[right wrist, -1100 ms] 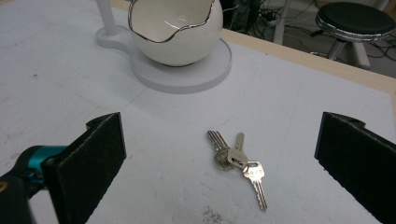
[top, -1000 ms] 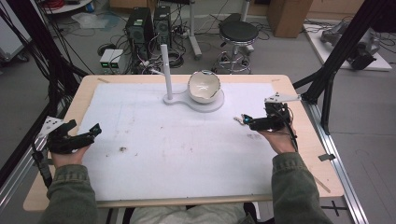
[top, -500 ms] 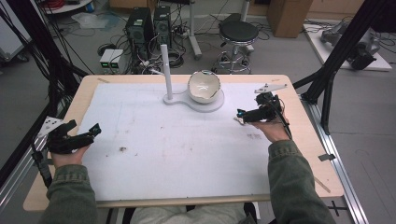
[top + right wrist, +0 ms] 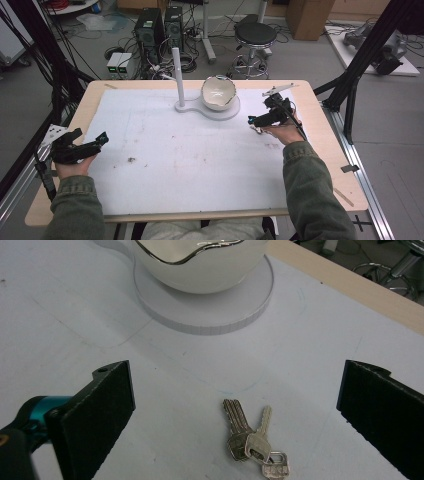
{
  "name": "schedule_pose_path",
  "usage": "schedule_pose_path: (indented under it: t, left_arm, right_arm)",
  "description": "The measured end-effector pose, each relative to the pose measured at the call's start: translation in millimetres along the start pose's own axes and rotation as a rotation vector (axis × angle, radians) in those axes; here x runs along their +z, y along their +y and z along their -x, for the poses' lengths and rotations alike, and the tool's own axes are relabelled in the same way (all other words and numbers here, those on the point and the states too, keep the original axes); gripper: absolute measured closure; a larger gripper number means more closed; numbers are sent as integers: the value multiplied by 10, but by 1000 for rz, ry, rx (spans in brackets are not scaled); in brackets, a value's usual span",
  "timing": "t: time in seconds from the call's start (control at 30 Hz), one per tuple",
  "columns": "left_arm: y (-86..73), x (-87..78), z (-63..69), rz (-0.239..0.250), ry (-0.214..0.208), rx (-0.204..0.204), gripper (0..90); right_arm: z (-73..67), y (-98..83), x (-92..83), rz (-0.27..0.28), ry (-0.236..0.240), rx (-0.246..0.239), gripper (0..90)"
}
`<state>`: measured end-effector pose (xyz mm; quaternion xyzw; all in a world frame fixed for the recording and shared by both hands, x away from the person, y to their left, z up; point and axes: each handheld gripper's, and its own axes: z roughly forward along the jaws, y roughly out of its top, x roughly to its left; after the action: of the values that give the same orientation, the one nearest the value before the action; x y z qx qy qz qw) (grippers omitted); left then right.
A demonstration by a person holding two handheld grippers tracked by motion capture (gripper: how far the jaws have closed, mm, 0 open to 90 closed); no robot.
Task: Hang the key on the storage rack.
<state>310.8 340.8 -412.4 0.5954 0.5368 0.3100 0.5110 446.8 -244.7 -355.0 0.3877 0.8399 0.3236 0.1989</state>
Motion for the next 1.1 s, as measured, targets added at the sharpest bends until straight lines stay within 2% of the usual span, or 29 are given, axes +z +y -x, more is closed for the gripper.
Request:
schedule_pose_path:
  t: [0.2,0.43,0.47,0.53,0.6,0.67,0.7,0.73,0.8,0.87,0.97,1.0,1.03,1.07,1.1]
  left_arm:
    - [1,-1,-5,-2,-4,-5,17]
    - [2,-2,-17,1,-6,-16,17]
    - [1,-1,-17,1,-6,-16,17]
    - [0,1,-15,0,-6,-16,17]
    - [0,5,-15,-1,-5,-14,17]
    - [-1,5,-15,-3,-5,-12,17]
    - [-1,5,-15,-3,-5,-12,17]
    - [-1,5,-16,-5,-5,-9,17]
    - [-2,8,-15,-5,-4,-10,17]
    - [-4,12,-16,-8,-4,-9,17]
    - [-6,16,-13,-13,-3,-4,17]
    - [-7,17,-12,-13,-3,-3,17]
    - [-7,17,-11,-13,-3,-1,17]
    - [-8,20,-10,-14,-3,-1,17]
    - [-8,20,-10,-14,-3,-1,17]
  right_arm:
    - [11,60,89,-52,3,-14,9]
    - [39,81,184,-83,12,-18,9]
    - [44,67,226,-110,16,-31,9]
    - [46,61,248,-119,19,-30,9]
    - [58,40,309,-158,37,-22,12]
    - [79,16,364,-188,43,-34,34]
    - [79,16,364,-188,43,-34,34]
    - [100,-10,417,-224,41,-34,40]
    - [110,-32,466,-255,45,-35,48]
    - [108,-45,502,-273,46,-37,78]
    - [100,-52,542,-288,59,-45,174]
    - [100,-52,542,-288,59,-45,174]
    - [106,-59,570,-291,75,-50,246]
    - [105,-61,578,-294,81,-52,274]
    - [105,-61,578,-294,81,-52,274]
